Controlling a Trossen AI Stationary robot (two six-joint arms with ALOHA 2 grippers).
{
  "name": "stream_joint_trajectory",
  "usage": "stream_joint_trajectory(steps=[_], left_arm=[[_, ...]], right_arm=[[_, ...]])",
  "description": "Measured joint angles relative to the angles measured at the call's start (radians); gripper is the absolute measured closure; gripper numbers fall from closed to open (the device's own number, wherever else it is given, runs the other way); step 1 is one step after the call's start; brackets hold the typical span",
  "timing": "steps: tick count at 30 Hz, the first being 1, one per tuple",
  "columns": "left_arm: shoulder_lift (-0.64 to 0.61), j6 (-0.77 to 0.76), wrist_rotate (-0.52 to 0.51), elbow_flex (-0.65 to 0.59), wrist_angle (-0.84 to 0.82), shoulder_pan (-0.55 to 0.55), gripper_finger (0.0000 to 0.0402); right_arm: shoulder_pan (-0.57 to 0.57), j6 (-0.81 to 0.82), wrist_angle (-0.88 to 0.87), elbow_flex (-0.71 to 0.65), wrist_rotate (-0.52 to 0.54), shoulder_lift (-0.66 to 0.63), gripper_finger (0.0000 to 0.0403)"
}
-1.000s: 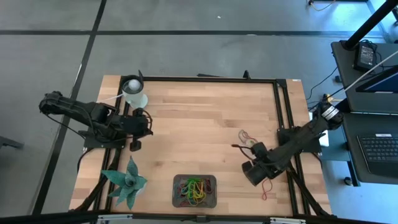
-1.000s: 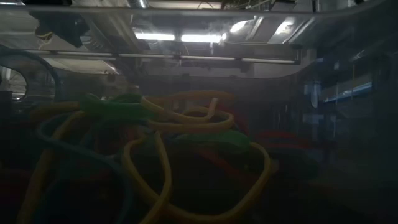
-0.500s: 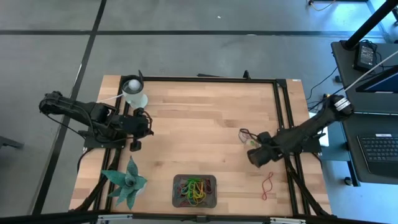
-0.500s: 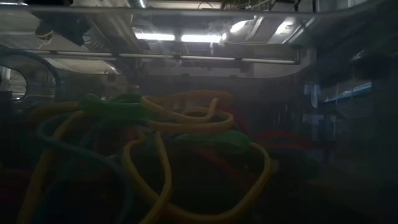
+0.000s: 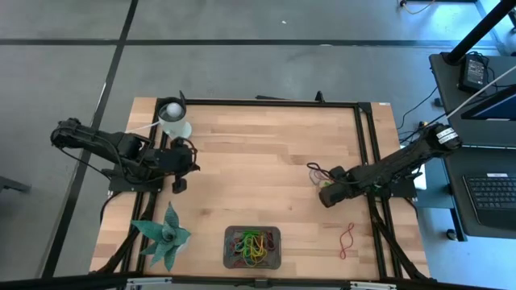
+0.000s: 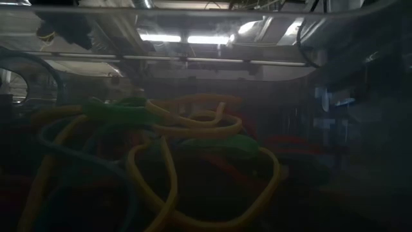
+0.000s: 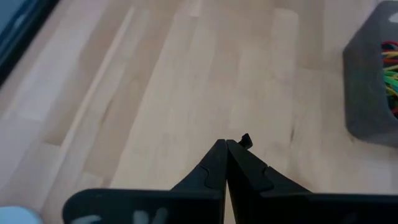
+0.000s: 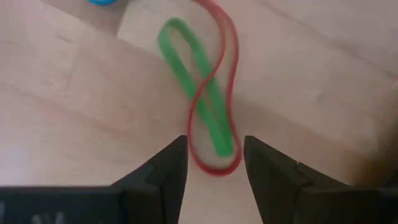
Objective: Pick and place rubber bands into bin
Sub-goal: Put the green rubber band into the black bin
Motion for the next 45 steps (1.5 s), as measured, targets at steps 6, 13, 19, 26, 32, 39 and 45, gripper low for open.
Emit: stream_joint_trajectory(steps=[6,13,19,26,32,39,45], left_arm=[[0.000,0.000,-0.036,0.000,0.000,0.000,0.0398],[0.000,0.000,-0.036,0.000,0.001,0.000,0.0398],[0.000,0.000,-0.036,0.000,0.001,0.000,0.0398],[0.000,0.000,-0.037,0.000,0.001,0.000,0.0398],[0.000,0.000,-0.035,0.000,0.001,0.000,0.0398],[0.000,0.030,-0.032,0.000,0.001,0.000,0.0398],[0.000,0.135,0.017,0.000,0.001,0.000,0.0398]], right_arm=[[-0.017,-0.059,0.045,-0.026,0.000,0.000,0.0305],[-0.016,-0.106,0.040,0.001,-0.014,0.001,0.0392],[-0.015,-0.109,-0.181,0.144,-0.017,0.001,0.0398],[-0.001,-0.108,-0.516,0.387,0.007,0.000,0.0400],[-0.001,-0.105,-0.646,0.560,0.113,0.000,0.0401],[0.004,-0.106,-0.626,0.743,0.228,0.023,0.0401],[0.047,-0.226,-0.503,0.913,0.315,0.138,0.0402]])
